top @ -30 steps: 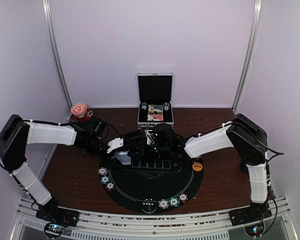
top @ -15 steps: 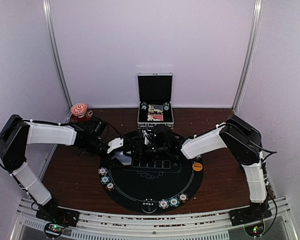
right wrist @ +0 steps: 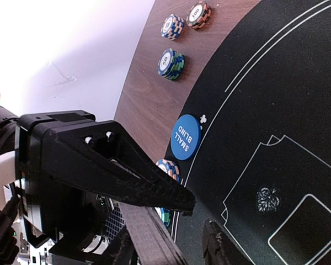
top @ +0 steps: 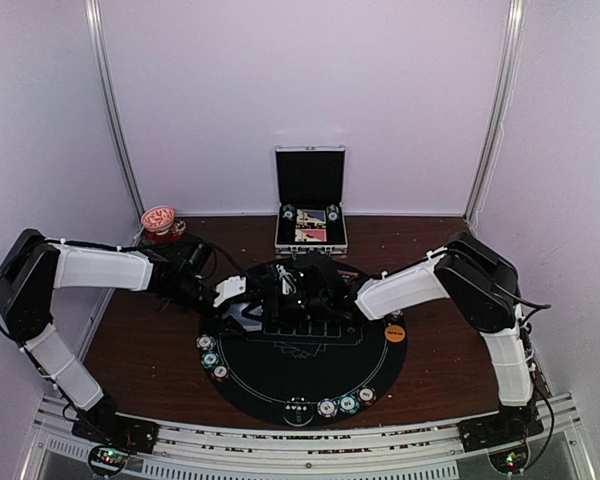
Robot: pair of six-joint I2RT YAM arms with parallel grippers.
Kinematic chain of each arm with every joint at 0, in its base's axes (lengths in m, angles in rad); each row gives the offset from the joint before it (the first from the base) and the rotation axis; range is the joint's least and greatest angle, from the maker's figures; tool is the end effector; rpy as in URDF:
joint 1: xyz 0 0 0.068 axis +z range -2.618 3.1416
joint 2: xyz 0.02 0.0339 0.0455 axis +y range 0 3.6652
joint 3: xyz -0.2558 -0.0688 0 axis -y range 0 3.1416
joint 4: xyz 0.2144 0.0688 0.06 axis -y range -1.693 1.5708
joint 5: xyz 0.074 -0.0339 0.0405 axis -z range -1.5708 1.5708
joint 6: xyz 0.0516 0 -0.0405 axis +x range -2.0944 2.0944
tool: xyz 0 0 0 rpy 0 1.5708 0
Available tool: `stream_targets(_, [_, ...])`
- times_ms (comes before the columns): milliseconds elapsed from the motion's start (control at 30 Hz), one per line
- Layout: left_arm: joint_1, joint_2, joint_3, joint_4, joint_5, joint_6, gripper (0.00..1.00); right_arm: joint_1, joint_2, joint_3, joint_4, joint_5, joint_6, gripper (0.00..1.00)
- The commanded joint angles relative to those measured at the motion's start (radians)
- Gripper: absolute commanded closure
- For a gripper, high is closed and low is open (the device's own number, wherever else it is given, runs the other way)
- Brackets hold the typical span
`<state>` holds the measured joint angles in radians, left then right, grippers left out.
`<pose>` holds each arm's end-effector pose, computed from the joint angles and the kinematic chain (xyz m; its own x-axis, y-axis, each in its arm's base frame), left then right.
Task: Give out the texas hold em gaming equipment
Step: Pick up the poker card from the face-down deck piles, then distribute the poker card in the small blind area.
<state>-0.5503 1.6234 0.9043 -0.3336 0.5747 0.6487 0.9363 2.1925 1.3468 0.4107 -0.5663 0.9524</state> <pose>0.2345 -0.1768 0.1709 -0.1863 0.7092 -0.6799 0.9800 0.1835 -0.0771 0.2520 0.3890 0.1512 -0.9336 -0.1084 -0.3415 -0.3577 0.3394 0.8700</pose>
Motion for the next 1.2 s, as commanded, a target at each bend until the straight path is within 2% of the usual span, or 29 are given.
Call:
stream_targets(0, [0.007,-0.010,0.001,0.029,0.039,0.011,0.40,-0.033,-0.045,-0.060,-0.091,0.092,-0.034,0.62])
stream_targets(500, [0.011,-0.002,0.003,0.027,0.040,0.011,0.40,-0.046,-0.105,-0.088,-0.155,0.103,-0.086,0.74])
stream_targets(733, [0.012,0.002,0.005,0.027,0.037,0.011,0.40,-0.050,-0.140,-0.144,0.003,-0.044,-0.018,0.73])
stream_targets(933, [0.010,0.005,0.005,0.028,0.036,0.011,0.40,-0.050,-0.172,-0.175,0.053,-0.072,-0.003,0.74])
stream_targets(1033, [0.012,0.006,0.005,0.027,0.035,0.010,0.40,-0.050,-0.174,-0.192,0.090,-0.088,0.015,0.80])
stream_targets(1167, [0.013,0.007,0.005,0.028,0.034,0.011,0.40,-0.049,-0.184,-0.212,0.132,-0.108,0.037,0.95])
